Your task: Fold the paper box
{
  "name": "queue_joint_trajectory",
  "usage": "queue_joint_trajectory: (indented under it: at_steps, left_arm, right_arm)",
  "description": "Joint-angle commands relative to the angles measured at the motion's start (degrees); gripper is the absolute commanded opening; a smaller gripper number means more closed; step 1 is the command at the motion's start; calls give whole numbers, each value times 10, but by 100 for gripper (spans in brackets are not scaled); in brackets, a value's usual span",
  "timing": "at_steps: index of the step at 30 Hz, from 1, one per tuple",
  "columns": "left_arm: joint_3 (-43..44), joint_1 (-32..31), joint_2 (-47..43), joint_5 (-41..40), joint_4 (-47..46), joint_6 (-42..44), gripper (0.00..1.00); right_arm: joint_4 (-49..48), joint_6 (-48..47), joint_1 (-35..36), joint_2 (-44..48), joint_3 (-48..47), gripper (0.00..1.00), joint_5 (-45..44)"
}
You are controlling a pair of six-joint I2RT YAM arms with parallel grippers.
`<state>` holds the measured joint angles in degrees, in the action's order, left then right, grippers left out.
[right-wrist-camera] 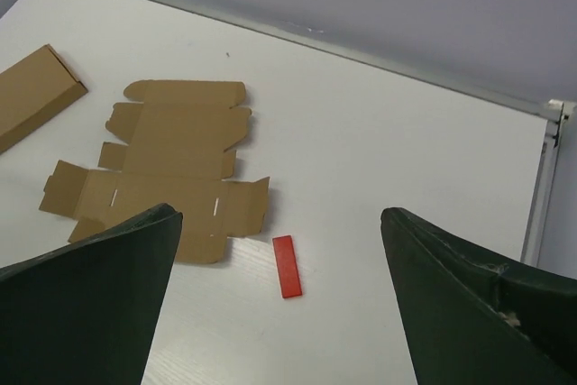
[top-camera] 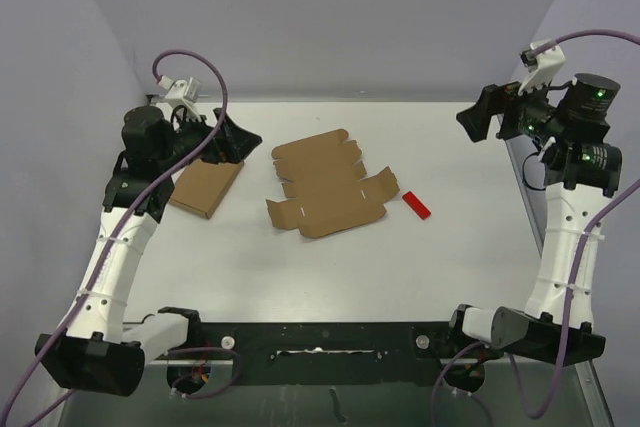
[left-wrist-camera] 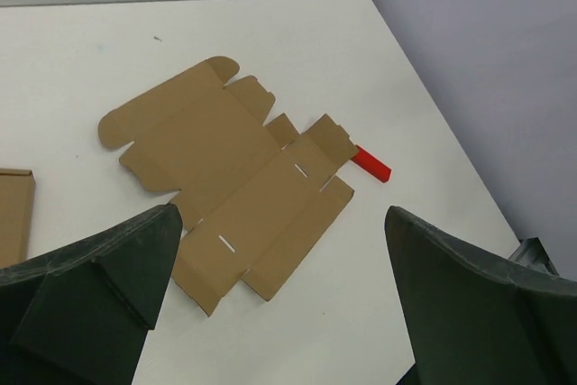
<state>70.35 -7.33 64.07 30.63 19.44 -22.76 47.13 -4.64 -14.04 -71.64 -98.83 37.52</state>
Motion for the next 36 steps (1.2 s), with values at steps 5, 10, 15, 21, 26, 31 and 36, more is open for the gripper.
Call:
queue_joint_trajectory:
  at_steps: [5, 10, 15, 21, 26, 31, 36]
  left_arm:
    - [-45, -64, -45, -84, -8, -11, 98]
    - [-81, -95, -55, -98, -20, -29, 98]
    - [-130, -114, -50, -99, -46, -56, 98]
    - [-236, -118, -50, -99, -134, -93, 98]
    - [-309, -76, -46, -96, -161, -104, 94]
    - [-371, 12, -34, -68, -214, -123, 89]
    - [-361, 56, 51, -26, -274, -146, 83]
  right_arm:
    - [-29, 51, -32, 34, 99, 98, -11]
    - [-42, 53, -46, 54, 153, 98, 10]
    - [-52, -15, -41, 84, 205, 98, 116]
    - [-76, -47, -25, 90, 271, 98, 239]
    - [-104, -75, -19, 64, 312, 98, 318]
    - [-140, -95, -8, 39, 357, 98, 331]
    - [-155, -125, -2, 19, 387, 98, 334]
